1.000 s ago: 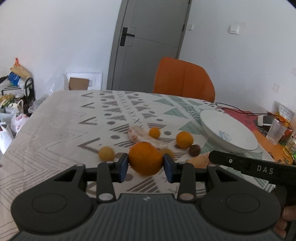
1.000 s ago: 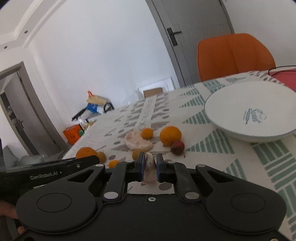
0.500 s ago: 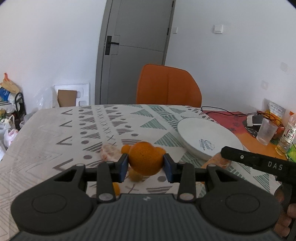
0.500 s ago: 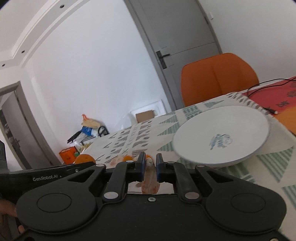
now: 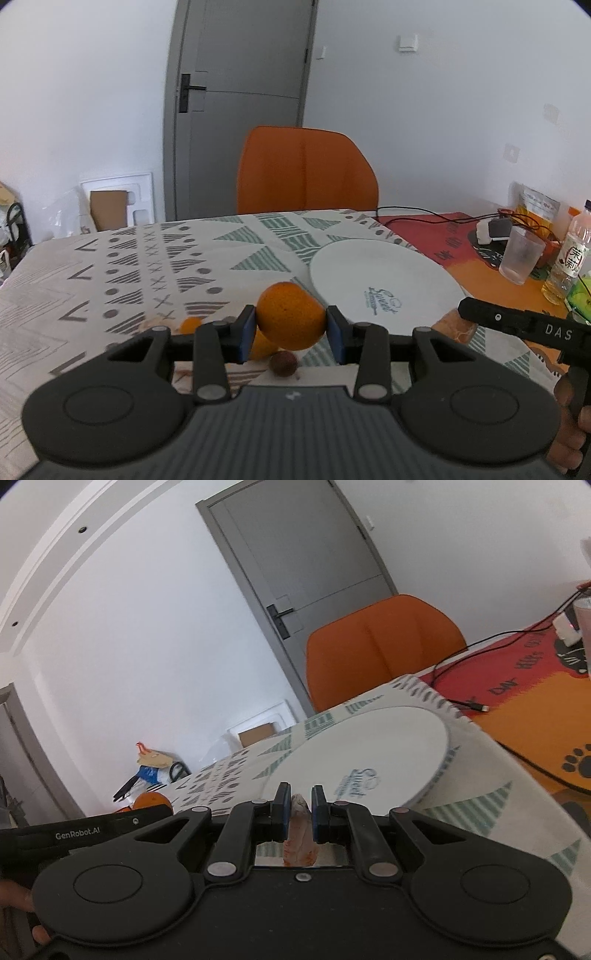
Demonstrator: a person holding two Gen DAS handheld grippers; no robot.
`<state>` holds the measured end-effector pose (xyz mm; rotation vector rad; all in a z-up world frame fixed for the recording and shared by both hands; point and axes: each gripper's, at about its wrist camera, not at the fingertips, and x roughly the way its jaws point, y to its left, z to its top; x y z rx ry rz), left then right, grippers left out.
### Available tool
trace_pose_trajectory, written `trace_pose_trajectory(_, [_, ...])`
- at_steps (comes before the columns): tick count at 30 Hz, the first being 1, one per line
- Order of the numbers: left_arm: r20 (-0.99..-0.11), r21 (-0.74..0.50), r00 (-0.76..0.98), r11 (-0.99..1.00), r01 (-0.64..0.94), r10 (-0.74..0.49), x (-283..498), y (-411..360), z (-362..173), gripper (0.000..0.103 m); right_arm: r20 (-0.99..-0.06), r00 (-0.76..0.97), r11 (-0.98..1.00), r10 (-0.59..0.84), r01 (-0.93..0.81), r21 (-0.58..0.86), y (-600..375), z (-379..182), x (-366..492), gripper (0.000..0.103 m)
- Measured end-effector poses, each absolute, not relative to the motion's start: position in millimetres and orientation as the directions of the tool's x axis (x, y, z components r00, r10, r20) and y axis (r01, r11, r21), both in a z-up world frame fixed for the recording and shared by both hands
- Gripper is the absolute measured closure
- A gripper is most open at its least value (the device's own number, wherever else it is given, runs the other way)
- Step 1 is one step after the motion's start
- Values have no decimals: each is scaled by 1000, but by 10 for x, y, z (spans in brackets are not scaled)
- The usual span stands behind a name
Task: Organize fruits
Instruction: 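Carry the peeled orange in the right tool while the left tool carries the orange to the bowl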
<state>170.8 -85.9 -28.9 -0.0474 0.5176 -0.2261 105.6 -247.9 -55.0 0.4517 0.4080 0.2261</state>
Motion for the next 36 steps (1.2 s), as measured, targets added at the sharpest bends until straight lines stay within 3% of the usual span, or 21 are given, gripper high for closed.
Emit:
trace_pose_trajectory(20, [-501, -77, 824, 962, 260, -263, 2082, -1333, -320, 64, -255, 916, 856, 310, -152, 495, -2858, -449, 1297, 94])
trace_pose_trajectory(26, [-507, -73, 817, 958, 277, -275, 2177, -1430, -354, 64, -269, 916, 855, 299, -132, 501, -2875, -517, 1397, 93])
trace_pose_trajectory(28, [-512, -72, 813, 957, 282, -278, 2211, -1455, -376, 64, -276, 917, 856, 287, -115, 504, -2870, -544, 1400, 76])
trace_pose_trajectory(32, [-522, -86, 802, 954, 288, -289, 2289, -1492, -403, 64, -294, 922, 873, 253, -87, 480, -2863, -577, 1375, 69])
trace_pose_trajectory(36, [-509, -97, 813, 957, 273, -284, 2308, -1502, -388, 60, -311, 925, 877, 218, -47, 478, -2902, -600, 1316, 49])
